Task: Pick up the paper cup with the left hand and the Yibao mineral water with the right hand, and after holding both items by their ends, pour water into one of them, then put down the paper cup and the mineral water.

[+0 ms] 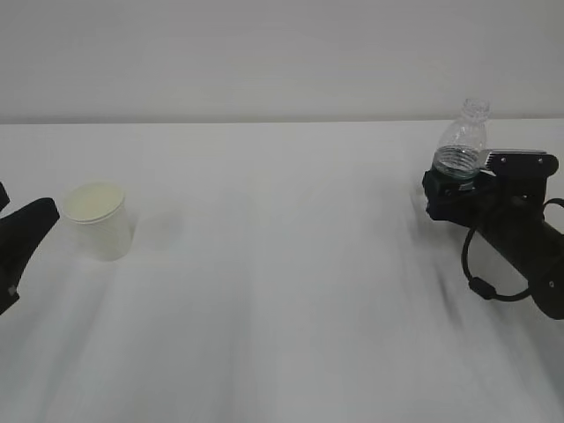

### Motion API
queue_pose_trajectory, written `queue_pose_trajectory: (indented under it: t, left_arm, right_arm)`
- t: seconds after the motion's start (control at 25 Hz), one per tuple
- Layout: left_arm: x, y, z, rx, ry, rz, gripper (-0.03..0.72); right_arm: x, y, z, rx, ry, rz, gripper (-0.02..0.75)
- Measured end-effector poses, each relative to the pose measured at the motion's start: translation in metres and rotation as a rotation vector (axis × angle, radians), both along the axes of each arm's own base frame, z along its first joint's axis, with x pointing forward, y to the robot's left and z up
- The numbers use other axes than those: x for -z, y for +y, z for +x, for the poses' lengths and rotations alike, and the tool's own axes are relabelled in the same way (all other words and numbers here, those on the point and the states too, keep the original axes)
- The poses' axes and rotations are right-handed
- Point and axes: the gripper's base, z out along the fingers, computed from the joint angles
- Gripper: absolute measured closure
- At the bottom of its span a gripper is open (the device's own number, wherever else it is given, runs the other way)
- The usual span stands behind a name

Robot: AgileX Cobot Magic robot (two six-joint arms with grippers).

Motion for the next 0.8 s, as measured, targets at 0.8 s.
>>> queue_pose_trajectory:
  t: [0.8]
  left_arm:
    - [0.0,0.0,0.0,0.0,-0.001,0.002,0.221]
  right_arm:
    - [0.002,-0.002,0.014,0.03,-0.03,0.008,0.059]
